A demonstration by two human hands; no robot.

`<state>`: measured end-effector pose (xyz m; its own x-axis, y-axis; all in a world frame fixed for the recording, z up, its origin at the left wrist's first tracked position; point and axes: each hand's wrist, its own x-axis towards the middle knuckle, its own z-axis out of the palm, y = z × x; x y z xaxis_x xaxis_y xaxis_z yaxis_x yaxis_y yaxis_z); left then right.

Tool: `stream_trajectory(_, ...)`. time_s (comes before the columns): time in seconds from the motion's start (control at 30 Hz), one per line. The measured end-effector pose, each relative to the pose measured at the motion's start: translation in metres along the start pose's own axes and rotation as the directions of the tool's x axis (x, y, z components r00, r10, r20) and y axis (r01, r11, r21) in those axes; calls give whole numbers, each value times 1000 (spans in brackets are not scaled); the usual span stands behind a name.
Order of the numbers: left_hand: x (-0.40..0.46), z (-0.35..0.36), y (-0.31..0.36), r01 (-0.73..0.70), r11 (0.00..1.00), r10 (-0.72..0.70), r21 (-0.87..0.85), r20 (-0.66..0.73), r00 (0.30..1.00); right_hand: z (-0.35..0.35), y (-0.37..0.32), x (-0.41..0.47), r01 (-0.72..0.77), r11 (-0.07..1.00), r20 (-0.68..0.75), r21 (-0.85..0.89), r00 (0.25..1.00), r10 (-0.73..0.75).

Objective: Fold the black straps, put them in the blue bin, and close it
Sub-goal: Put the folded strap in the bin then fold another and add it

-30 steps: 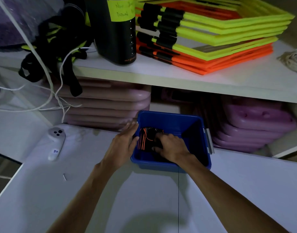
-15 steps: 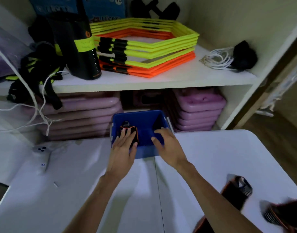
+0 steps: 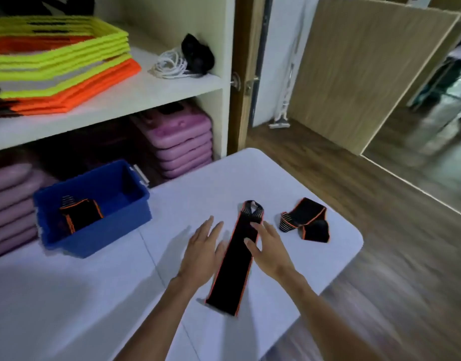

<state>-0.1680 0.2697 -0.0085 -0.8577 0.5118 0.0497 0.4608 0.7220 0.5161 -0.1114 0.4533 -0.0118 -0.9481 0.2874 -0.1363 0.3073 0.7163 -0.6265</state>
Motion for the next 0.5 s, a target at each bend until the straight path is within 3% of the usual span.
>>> stream_trajectory(0.2, 33, 51, 51, -67, 998, 68, -12, 106, 992, -43, 60, -14, -73, 997, -89, 24, 993, 75)
stream_trajectory(0.37, 66, 85, 79, -152, 986, 135, 72, 194, 972, -66, 106, -2, -176, 984, -62, -8, 982, 176)
stream_trajectory(0.5, 92, 111, 101, -96, 995, 84, 32, 270, 959, -81, 140, 15, -291, 956, -98, -36, 953, 287)
